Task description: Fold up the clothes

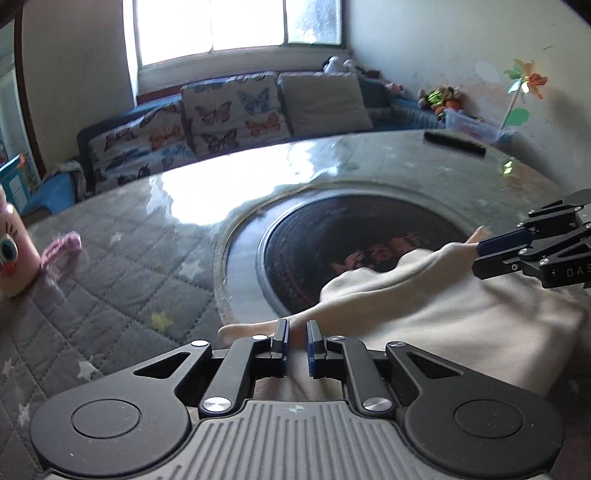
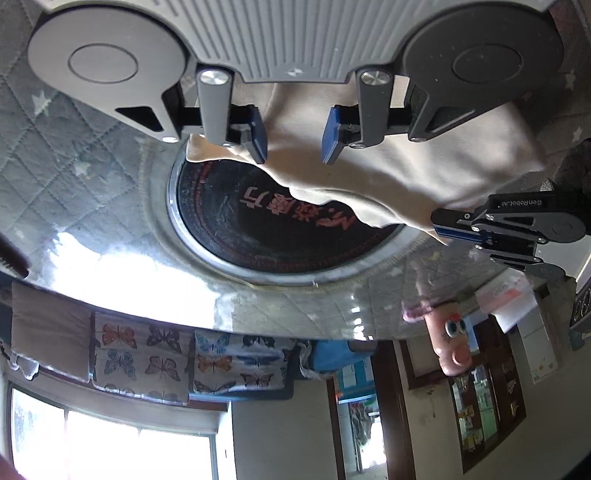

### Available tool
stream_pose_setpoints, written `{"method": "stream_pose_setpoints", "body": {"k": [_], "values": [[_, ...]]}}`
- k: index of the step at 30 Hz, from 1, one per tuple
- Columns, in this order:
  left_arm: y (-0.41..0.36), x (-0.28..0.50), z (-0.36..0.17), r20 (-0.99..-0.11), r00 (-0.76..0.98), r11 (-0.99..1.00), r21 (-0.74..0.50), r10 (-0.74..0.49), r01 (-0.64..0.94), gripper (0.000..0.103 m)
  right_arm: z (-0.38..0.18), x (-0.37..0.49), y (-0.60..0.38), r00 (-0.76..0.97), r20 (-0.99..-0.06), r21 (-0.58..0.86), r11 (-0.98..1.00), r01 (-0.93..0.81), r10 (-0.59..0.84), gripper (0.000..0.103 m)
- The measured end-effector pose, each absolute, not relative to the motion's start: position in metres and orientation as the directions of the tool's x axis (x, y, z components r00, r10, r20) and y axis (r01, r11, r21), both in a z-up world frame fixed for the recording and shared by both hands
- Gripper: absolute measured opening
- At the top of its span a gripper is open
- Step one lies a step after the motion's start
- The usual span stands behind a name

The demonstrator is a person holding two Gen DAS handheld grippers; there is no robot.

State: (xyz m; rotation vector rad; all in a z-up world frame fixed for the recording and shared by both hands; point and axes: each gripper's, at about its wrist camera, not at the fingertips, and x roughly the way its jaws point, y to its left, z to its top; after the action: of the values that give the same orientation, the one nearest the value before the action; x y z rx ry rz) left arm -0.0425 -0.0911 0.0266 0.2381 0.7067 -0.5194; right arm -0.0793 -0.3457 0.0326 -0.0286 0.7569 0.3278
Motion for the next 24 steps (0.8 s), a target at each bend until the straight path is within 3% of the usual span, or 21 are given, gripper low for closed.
{"method": "stream_pose_setpoints", "body": {"k": [4,7,9,10,11,15,24], "values": [[-0.089,-0.041,0.024,-0.669,0.643,0.851,0.030,-0.372,0.524,0.011,0.021,-0.071,-0.351,0.671,-0.689,0.108,0.955,-0.276,0.272,0.021],[-0.087,-0.044,0.029,-0.666,0.648,0.856,0.027,-0.370,0.517,0.013,0.025,-0.074,-0.349,0.681,-0.685,0.089,0.958,-0.273,0.258,0.022],[-0.083,-0.047,0.034,-0.655,0.659,0.865,0.018,-0.369,0.502,0.026,0.032,-0.080,-0.343,0.693,-0.674,0.063,0.955,-0.291,0.256,0.024],[-0.080,-0.048,0.038,-0.650,0.668,0.872,0.016,-0.363,0.490,0.042,0.035,-0.082,-0.340,0.695,-0.669,0.061,0.952,-0.301,0.263,0.025],[-0.077,-0.051,0.041,-0.644,0.678,0.879,0.019,-0.354,0.477,0.051,0.038,-0.084,-0.338,0.696,-0.666,0.060,0.949,-0.310,0.270,0.025],[-0.060,-0.058,0.050,-0.629,0.695,0.900,-0.016,-0.347,0.435,0.057,0.050,-0.098,-0.321,0.691,-0.653,0.041,0.925,-0.378,0.311,0.032],[-0.015,-0.079,0.057,-0.601,0.741,0.944,-0.076,-0.300,0.320,0.100,0.059,-0.126,-0.257,0.620,-0.655,-0.005,0.817,-0.576,0.433,0.033]]}}
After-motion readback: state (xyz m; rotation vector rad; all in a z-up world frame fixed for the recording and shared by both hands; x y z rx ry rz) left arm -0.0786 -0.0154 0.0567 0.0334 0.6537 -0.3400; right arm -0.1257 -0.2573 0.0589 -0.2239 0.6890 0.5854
